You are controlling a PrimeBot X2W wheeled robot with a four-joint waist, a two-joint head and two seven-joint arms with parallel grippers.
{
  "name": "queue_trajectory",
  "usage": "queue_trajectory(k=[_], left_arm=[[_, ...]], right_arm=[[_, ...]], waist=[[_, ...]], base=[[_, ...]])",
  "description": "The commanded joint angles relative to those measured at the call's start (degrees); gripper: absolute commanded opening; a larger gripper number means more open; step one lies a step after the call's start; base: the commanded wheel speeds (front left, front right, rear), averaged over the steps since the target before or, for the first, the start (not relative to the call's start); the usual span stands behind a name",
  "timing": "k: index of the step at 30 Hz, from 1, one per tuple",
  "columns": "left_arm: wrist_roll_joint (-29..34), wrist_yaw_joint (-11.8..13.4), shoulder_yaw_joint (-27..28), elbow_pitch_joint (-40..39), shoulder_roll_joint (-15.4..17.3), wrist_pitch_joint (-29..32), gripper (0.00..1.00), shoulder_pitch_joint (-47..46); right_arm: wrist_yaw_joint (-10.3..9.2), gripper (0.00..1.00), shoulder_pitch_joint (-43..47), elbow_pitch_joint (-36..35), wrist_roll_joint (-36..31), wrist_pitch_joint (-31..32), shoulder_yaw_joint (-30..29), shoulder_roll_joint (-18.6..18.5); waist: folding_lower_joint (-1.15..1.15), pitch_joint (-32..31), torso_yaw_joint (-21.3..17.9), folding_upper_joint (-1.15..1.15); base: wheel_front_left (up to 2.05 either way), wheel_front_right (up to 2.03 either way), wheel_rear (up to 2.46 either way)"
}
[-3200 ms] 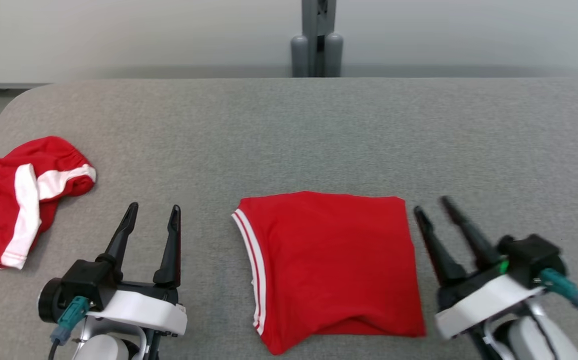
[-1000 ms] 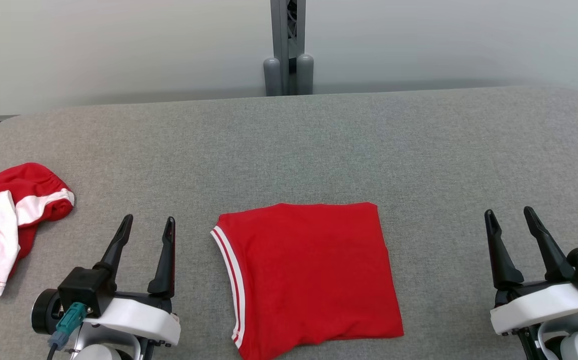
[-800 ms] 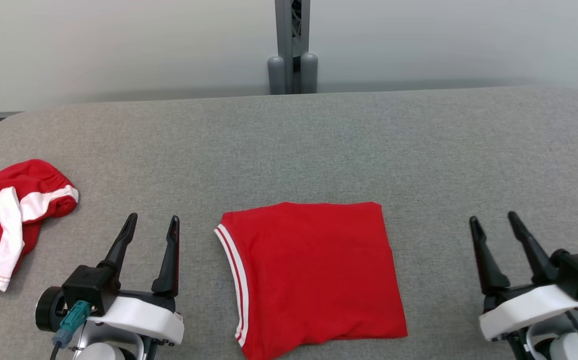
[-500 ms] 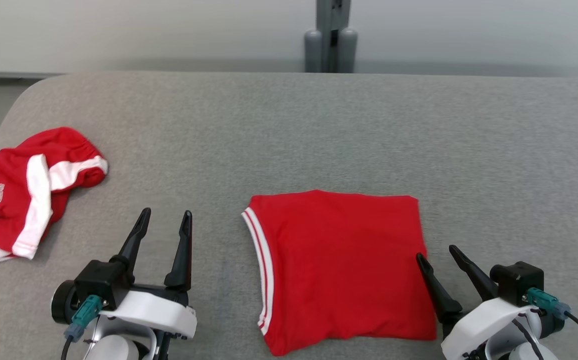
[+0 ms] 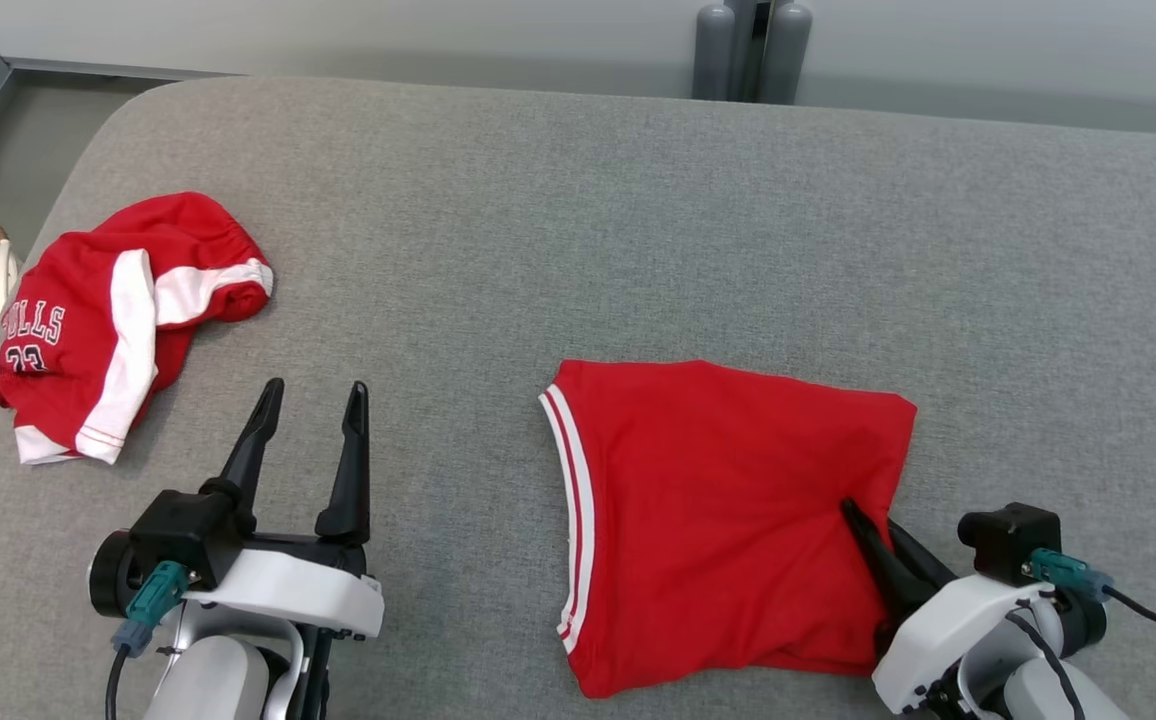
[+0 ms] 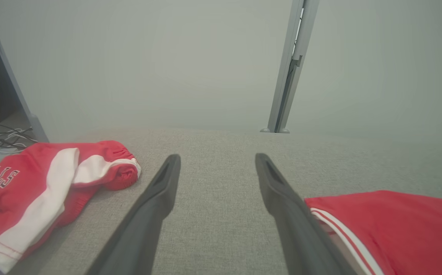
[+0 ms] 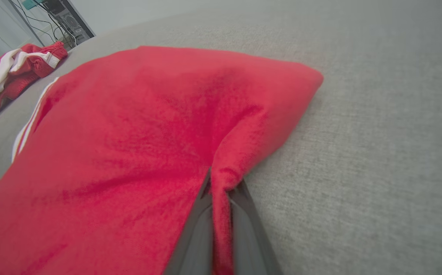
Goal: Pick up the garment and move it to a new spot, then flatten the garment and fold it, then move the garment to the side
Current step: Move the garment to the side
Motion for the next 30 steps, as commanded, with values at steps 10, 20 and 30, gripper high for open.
queue_trajectory(k=[10,20,30], left_arm=[[0.33,-0.60,1.62,-0.62,1.79,-0.39,1.00,-1.91],[2.61,-0.06,0.83,-5.60,5.27,2.88,1.00,-3.94],[5.16,-0.32,-1.45,-11.91,7.64,7.51,1.00,-6.09]], right_arm=[[-0.03,0.00,-5.74,-4.55,-4.94,-0.75,2.70,-4.83],[-0.02,0.00,-11.89,-9.31,-7.49,-1.32,8.51,-8.55],[-0.03,0.00,-19.32,-6.94,-6.36,-4.06,10.05,-11.86]], waist=[[0.00,1.84,-10.06,0.00],[0.00,4.95,-27.58,0.00],[0.00,7.60,-34.44,0.00]], base=[[0.00,0.00,0.00],[0.00,0.00,0.00],[0.00,0.00,0.00]])
